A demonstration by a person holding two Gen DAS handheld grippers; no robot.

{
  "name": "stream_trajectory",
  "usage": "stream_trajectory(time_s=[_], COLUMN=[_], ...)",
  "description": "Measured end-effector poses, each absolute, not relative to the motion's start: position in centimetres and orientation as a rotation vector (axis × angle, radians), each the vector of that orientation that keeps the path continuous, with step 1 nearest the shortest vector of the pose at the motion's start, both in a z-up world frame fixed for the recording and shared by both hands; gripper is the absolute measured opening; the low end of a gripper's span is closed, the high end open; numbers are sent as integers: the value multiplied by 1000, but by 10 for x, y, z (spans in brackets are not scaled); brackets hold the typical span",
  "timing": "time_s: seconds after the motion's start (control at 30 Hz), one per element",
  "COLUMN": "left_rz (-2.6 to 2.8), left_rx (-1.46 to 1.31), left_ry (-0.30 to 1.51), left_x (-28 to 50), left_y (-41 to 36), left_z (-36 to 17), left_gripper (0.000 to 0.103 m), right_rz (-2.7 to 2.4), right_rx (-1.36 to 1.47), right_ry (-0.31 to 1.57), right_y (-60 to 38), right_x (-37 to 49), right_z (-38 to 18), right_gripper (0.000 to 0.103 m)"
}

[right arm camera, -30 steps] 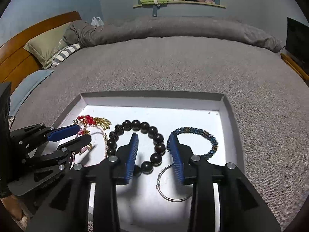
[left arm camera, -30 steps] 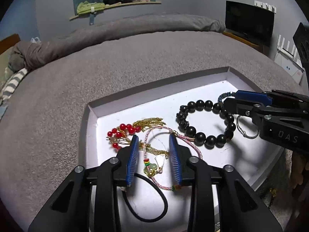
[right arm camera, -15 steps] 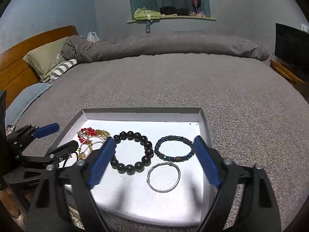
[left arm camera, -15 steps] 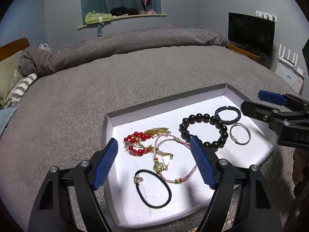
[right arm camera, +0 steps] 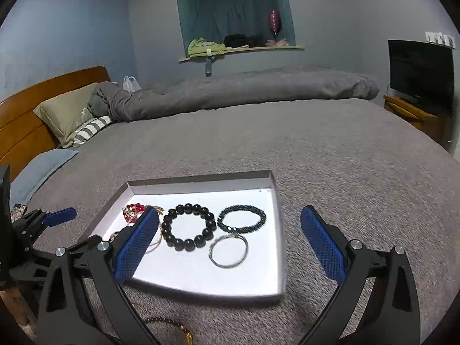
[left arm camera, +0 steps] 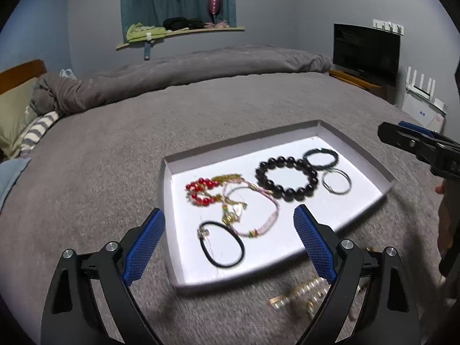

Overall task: Organize jewelry
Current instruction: 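Withdraw both open grippers from the box toward the remaining jewelry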

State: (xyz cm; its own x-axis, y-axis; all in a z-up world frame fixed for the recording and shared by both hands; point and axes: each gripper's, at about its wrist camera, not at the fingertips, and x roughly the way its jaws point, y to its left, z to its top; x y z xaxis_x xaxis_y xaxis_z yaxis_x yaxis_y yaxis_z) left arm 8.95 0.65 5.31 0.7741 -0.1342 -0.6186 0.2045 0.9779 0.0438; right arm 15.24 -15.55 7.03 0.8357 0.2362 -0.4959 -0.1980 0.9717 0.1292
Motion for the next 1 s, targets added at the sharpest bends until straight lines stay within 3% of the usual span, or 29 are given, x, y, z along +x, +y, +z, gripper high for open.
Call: stream_trajectory(time_s=[0.47,1.0], left_rz=[-213,-301], left_rx=[150,177], left_ry=[679,715], left_x=[47,21], left_y=[8,-4], left_z=[35,16], left_gripper=[93,93], right_rz=[217,291], right_rx=[24,-35], right_ry=[518,623], right_y=[-162,-162], right_x=[120,91], right_z=[62,30], right_gripper=[98,97])
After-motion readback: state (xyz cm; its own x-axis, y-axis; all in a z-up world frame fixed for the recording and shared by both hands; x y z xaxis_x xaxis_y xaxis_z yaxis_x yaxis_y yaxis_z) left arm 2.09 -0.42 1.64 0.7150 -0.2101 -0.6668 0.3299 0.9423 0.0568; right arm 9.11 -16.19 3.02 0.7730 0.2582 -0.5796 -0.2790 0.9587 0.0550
